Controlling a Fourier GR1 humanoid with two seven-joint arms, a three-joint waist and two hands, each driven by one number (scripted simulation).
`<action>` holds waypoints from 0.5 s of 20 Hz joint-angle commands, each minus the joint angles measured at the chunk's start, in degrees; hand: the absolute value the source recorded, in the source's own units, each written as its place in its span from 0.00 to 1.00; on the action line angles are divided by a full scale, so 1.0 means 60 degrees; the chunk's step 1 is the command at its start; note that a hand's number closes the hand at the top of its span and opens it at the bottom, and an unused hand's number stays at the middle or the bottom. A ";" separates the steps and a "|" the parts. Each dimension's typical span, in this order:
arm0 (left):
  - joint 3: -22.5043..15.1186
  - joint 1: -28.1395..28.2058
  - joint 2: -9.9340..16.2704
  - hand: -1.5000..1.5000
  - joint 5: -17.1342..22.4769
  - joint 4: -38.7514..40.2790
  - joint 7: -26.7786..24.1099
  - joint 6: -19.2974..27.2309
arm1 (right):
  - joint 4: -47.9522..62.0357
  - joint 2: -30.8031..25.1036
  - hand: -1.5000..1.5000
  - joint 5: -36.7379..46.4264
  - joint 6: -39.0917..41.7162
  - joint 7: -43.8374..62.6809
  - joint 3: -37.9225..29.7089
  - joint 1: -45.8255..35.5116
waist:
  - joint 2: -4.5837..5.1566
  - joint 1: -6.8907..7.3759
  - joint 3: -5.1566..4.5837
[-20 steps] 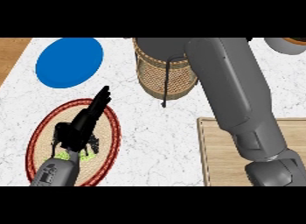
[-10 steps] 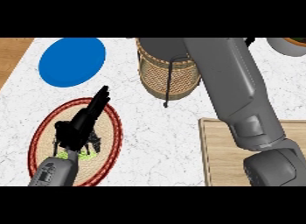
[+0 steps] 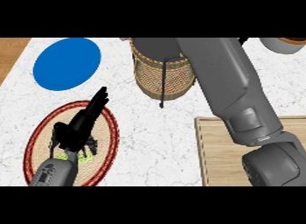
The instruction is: Pick the cupcake from the tray and place it in the tiered basket
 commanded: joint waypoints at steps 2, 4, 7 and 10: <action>0.0110 0.0455 0.0036 0.50 0.0041 -0.0178 0.0040 0.0114 | 0.0587 -0.0407 0.00 0.2033 -0.1886 0.1811 0.0612 -0.0321 | -0.0179 -0.0436 -0.0016; 0.0301 0.0292 0.0073 0.50 0.0016 0.0132 -0.0082 0.0222 | 0.0593 -0.0636 0.00 0.2705 -0.2541 0.1864 0.0668 0.0120 | -0.0198 -0.0701 -0.0021; 0.0446 0.0656 0.0216 0.50 0.0086 -0.0115 -0.0003 0.0268 | 0.0305 -0.1082 0.00 0.3488 -0.2595 0.2316 0.0602 0.0061 | -0.0349 -0.0880 -0.0011; 0.0739 0.0620 0.0437 0.50 0.0289 0.0061 -0.0061 0.0083 | -0.0772 -0.0973 0.00 0.3759 -0.2981 0.1875 0.0488 0.0620 | -0.0441 -0.1215 0.0005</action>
